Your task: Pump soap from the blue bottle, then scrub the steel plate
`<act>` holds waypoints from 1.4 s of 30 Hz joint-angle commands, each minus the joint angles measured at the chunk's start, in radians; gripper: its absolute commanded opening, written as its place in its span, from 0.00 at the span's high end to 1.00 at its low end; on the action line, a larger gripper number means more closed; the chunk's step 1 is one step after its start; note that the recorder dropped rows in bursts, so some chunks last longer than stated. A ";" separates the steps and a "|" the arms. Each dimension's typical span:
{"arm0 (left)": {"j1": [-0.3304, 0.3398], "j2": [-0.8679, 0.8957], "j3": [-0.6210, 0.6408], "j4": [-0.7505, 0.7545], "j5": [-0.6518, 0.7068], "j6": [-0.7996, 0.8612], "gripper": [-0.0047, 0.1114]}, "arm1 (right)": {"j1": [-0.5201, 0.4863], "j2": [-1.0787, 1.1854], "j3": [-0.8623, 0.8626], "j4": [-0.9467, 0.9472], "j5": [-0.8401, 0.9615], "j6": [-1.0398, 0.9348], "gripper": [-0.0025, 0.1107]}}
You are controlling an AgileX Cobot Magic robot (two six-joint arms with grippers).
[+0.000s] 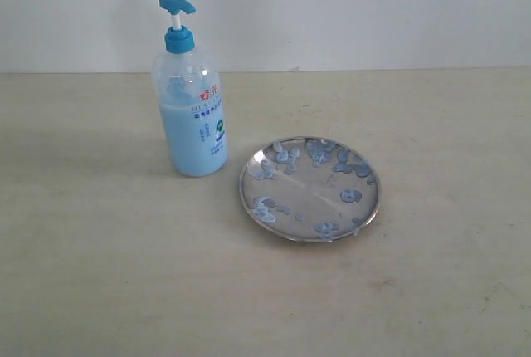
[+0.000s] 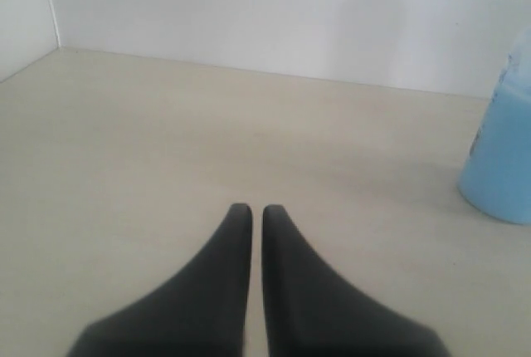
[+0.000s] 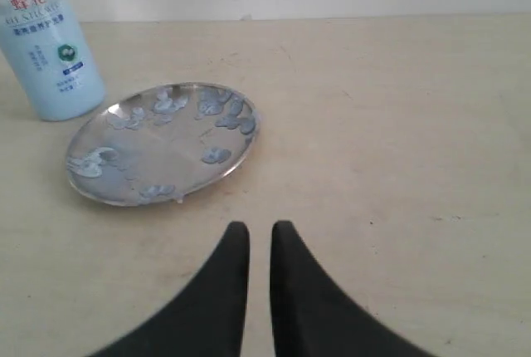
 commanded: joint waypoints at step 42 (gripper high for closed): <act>-0.004 -0.003 -0.001 0.002 0.000 0.003 0.92 | -0.585 -0.003 0.000 0.527 -0.064 -0.653 0.98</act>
